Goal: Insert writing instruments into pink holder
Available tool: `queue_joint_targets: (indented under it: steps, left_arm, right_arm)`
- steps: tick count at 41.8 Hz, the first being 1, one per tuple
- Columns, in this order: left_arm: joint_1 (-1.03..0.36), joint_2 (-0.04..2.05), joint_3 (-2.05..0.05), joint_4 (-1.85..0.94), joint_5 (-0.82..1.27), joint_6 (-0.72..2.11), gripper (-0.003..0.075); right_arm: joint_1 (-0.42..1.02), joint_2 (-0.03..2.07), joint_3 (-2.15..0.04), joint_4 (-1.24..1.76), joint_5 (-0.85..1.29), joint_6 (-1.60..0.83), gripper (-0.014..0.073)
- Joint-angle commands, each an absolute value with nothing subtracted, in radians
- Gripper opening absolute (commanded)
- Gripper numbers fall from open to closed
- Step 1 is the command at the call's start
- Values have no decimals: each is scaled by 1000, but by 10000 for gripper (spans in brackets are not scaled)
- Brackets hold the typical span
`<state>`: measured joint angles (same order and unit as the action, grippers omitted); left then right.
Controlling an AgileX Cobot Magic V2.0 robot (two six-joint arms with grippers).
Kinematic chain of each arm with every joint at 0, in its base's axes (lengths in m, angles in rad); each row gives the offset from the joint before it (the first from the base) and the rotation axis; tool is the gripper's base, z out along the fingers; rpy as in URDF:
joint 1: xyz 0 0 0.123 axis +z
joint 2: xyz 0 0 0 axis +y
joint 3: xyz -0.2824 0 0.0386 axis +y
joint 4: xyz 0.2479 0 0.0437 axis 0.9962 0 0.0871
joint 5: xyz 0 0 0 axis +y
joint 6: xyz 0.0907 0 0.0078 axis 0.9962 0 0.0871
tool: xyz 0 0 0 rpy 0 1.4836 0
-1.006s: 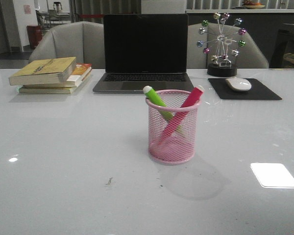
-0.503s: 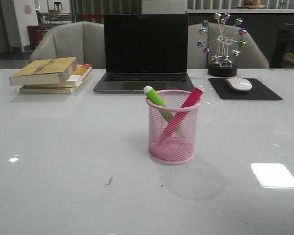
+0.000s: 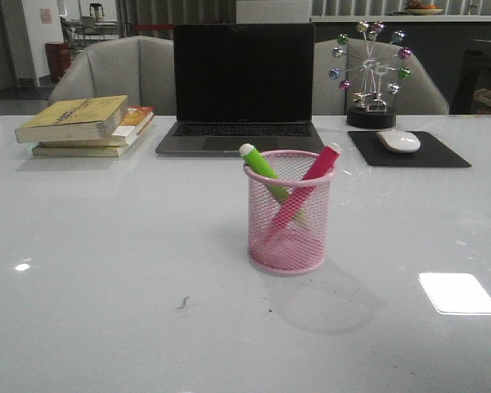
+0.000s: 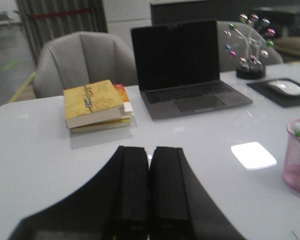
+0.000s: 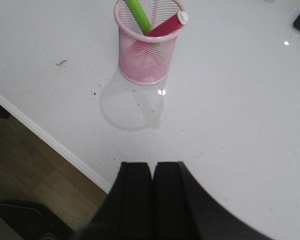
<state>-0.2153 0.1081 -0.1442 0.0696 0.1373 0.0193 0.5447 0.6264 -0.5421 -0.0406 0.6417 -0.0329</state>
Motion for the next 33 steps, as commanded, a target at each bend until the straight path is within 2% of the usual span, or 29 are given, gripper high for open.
queue_joint_targets:
  steps: [1,12,33]
  left_arm:
    - [-144,42,-97,0,-12,13,95]
    - [-40,-22,8,-52,5,13,95]
    - [-86,-24,8,0,-70,13,95]
  right_arm:
    - [544,626,-570,-43,579,-43,27]
    - [544,626,-570,-43,580,-43,27]
    - [544,626,-570,-43,580,-43,27]
